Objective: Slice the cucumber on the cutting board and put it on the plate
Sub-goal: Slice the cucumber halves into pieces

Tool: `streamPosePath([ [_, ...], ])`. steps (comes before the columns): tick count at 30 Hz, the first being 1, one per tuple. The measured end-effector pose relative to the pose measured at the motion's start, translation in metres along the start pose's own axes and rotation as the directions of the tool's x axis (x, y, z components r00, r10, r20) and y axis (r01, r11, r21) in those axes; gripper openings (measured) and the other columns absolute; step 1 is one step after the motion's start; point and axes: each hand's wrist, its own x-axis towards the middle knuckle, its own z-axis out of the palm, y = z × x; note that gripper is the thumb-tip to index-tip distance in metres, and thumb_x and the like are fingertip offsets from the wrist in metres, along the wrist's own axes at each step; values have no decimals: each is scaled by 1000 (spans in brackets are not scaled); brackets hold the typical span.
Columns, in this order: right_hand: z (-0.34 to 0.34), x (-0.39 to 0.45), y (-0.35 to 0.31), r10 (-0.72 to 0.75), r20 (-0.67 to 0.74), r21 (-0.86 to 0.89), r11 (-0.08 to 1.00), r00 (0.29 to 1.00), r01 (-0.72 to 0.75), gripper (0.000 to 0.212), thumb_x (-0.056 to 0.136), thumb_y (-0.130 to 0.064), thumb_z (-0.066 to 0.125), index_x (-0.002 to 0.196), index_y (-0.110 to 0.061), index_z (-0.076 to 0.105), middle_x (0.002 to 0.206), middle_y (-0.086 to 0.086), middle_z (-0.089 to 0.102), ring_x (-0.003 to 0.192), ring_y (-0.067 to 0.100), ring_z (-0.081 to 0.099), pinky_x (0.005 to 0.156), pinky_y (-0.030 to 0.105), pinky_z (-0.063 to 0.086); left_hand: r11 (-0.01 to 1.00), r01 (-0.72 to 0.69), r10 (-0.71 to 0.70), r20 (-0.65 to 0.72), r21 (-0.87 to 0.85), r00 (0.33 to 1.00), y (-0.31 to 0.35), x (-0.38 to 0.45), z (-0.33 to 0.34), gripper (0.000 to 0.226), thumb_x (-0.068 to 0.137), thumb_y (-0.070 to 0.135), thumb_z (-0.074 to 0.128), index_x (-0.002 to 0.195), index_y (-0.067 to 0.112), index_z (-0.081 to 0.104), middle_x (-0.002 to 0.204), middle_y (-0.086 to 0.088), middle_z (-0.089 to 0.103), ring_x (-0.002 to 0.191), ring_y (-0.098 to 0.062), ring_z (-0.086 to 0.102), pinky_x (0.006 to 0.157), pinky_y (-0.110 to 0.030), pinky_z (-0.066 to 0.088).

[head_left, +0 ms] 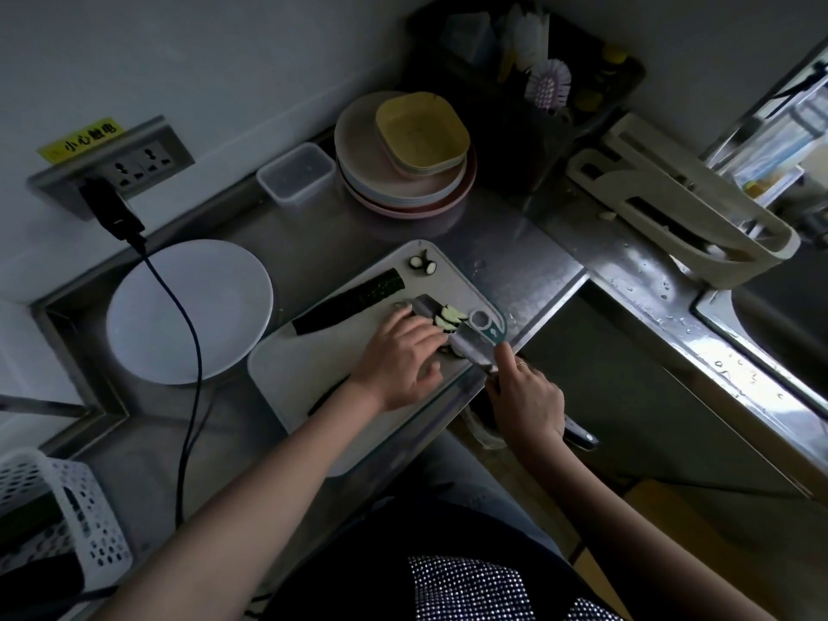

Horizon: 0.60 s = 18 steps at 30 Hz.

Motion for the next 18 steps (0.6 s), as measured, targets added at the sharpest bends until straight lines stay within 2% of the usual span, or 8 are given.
streamPosePath([
  [4, -1, -1, 2, -73, -37, 3, 997, 997, 73, 39, 98, -28, 47, 133, -14, 43, 116, 8, 66, 87, 32, 67, 57, 35, 46, 1000, 22, -24, 108, 12, 994, -4, 12, -3, 65, 83, 46, 24, 124, 10, 58, 126, -6, 59, 122, -22, 47, 113, -37, 16],
  [7, 1, -4, -2, -124, -8, -40, 991, 992, 124, 39, 98, -27, 46, 135, -17, 38, 119, 5, 64, 93, 30, 66, 59, 34, 45, 997, 71, -77, 188, 37, 979, -5, 22, -8, 78, 79, 53, 9, 127, 14, 56, 131, -2, 56, 130, -19, 35, 115, -35, 5],
  [10, 2, -6, -3, -118, -17, 53, 992, 993, 119, 34, 97, -26, 46, 130, -18, 41, 110, 4, 66, 88, 30, 65, 55, 33, 40, 993, 115, -106, 195, -33, 975, -9, 21, -10, 78, 80, 53, 7, 136, 15, 48, 140, -2, 48, 137, -16, 28, 115, -35, 0],
  [11, 3, -6, -4, -116, -29, 83, 989, 993, 118, 32, 96, -26, 46, 127, -18, 43, 104, 5, 67, 83, 31, 66, 54, 33, 42, 988, 133, -119, 159, -81, 980, -11, 16, -10, 75, 84, 51, 10, 141, 14, 42, 145, -3, 42, 139, -17, 25, 116, -36, 2],
  [13, 6, -7, -5, -119, -48, 140, 982, 992, 125, 27, 96, -26, 45, 122, -19, 44, 90, 6, 67, 74, 30, 65, 55, 35, 49, 973, 171, -173, 3, -153, 985, -15, 1, -10, 63, 93, 41, 17, 144, 10, 36, 150, -7, 34, 141, -19, 23, 117, -39, 10],
  [15, 9, -7, -9, -98, -49, 218, 970, 994, 106, 26, 96, -26, 42, 121, -20, 45, 82, 7, 66, 70, 30, 64, 56, 39, 52, 960, 230, -258, -193, -159, 947, -20, -21, -11, 52, 98, 29, 25, 139, 2, 42, 145, -14, 40, 136, -25, 32, 113, -40, 24],
  [16, 11, -8, -12, -85, -36, 253, 963, 996, 92, 27, 97, -26, 41, 123, -20, 45, 82, 8, 65, 69, 30, 63, 56, 40, 52, 955, 262, -291, -253, -141, 923, -24, -34, -11, 49, 97, 26, 28, 133, -1, 47, 138, -18, 46, 128, -29, 41, 107, -40, 33],
  [18, 14, -9, -19, -84, -11, 292, 953, 996, 83, 26, 98, -26, 40, 122, -21, 45, 82, 9, 65, 69, 31, 63, 55, 39, 50, 953, 292, -303, -259, -81, 917, -31, -60, -7, 43, 94, 27, 35, 117, -3, 56, 117, -20, 55, 104, -32, 55, 87, -42, 48],
])
